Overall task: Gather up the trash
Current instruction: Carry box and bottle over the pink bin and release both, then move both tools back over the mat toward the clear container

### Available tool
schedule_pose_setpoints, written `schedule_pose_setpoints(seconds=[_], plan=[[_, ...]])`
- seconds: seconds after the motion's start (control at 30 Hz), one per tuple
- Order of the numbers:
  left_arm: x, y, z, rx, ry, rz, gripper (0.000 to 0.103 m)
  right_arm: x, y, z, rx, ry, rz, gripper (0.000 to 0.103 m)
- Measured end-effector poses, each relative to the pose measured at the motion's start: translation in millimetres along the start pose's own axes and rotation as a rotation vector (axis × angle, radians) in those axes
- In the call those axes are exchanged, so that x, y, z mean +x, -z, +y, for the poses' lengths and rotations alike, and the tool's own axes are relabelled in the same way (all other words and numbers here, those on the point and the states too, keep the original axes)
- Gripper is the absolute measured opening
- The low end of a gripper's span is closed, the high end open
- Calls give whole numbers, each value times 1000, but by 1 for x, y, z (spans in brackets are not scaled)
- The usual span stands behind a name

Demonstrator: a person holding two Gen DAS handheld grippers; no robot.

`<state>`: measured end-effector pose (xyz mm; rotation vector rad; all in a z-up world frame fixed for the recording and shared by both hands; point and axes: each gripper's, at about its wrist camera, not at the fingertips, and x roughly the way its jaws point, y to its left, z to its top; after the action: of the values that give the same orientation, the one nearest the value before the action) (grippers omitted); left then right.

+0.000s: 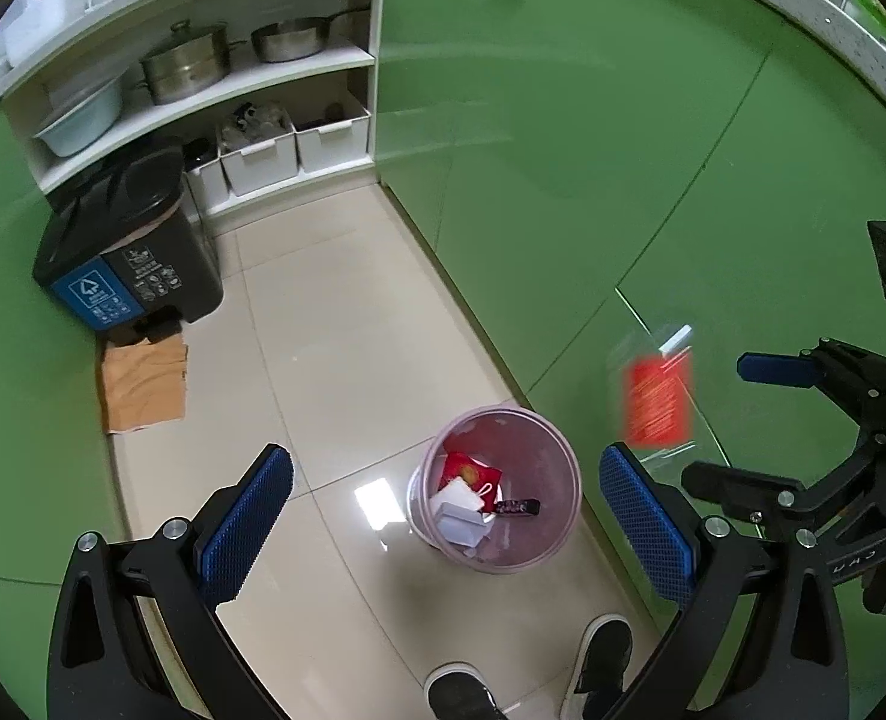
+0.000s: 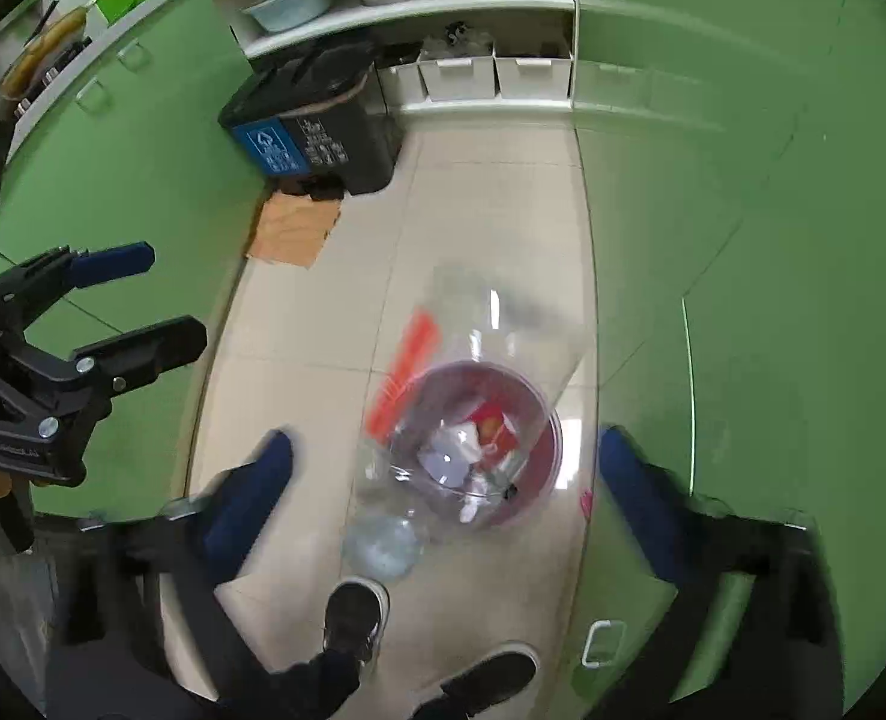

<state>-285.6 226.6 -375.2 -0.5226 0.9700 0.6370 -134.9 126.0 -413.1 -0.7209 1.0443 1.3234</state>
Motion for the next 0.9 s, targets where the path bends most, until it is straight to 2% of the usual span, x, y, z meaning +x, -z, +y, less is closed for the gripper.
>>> schedule_pose_setpoints(seconds=[0.3,0.47,0.63,0.7,0.9], plan=[[1,2,-2,-3,5,12,98,4,-1,-2,17,22,25,100],[-13,1,-9,4,11,13,98,-14,-5,1,32,32,14,100],[-50,-10,-13,6,12,9,98,-60,-16,9,52,31,-9,100],[-77,-19,-17,12,8,2,98,-85,-20,13,63,30,-19,100],[-157,-51,-38,44,21,-22,98,-184,-34,21,114,38,-72,100]])
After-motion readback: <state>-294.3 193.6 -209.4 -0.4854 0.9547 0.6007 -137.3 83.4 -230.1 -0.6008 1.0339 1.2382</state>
